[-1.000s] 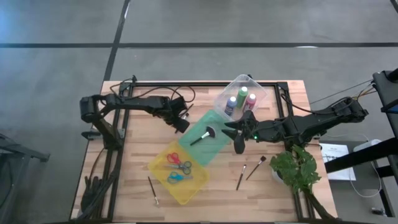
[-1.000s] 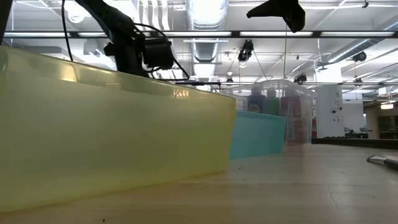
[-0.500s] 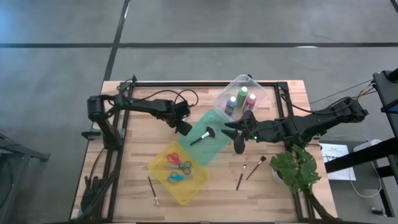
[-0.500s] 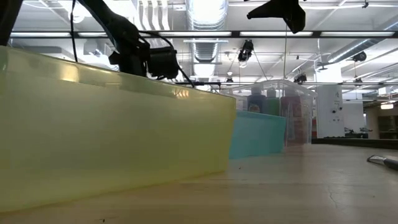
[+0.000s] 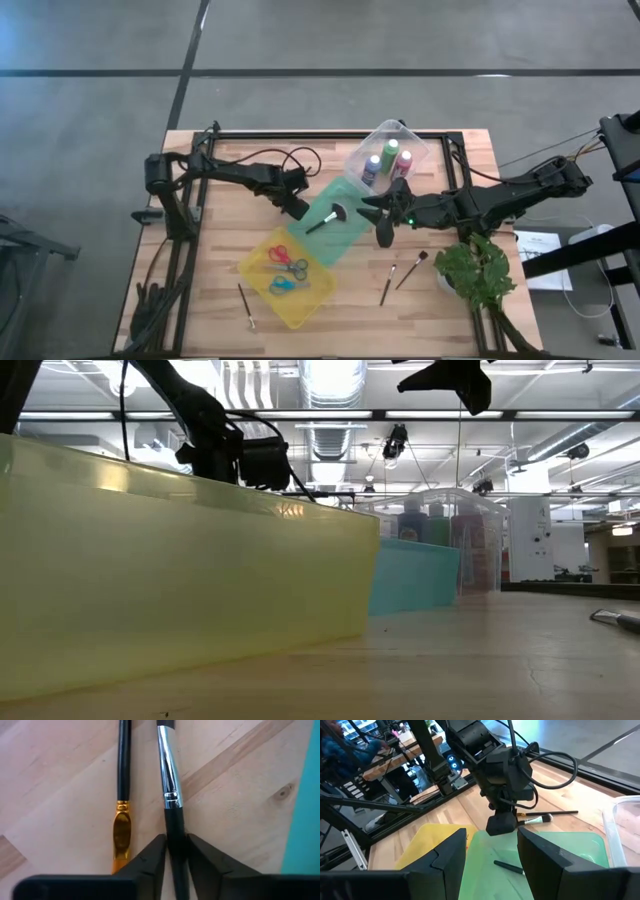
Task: Pick & Place Paint Supplies
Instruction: Put the black foundation brush into the green bin
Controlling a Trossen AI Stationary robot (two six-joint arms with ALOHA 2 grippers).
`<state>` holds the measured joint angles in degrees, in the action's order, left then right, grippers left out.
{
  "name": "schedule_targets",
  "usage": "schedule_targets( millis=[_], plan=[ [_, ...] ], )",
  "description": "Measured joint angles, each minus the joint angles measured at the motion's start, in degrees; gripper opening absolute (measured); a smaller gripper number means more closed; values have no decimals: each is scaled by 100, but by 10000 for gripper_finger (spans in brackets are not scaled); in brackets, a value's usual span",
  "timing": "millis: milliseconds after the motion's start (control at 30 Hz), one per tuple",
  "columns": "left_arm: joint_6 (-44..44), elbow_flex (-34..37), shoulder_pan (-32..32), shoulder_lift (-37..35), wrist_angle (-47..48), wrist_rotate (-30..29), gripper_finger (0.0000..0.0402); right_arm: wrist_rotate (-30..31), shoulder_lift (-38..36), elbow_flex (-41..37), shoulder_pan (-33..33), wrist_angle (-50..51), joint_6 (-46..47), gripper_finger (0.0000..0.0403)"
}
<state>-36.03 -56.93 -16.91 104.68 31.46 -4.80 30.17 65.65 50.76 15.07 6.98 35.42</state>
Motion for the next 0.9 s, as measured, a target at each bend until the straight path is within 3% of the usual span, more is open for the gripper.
schedule_targets(
  millis=[167, 433, 700, 900],
  plan=[
    [2, 4, 5, 2, -13, -63, 33, -2, 0, -11, 0, -2, -3, 171],
    [63, -236, -6, -120, 282, -19, 33, -4, 2, 1, 4, -35, -271, 171],
    [199, -970, -54, -607, 1248, 9, 33, -13, 4, -35, 4, -41, -477, 171],
    [320, -1596, -58, -908, 1403, 176, 33, -45, 4, -91, 4, -43, -690, 171]
  ],
)
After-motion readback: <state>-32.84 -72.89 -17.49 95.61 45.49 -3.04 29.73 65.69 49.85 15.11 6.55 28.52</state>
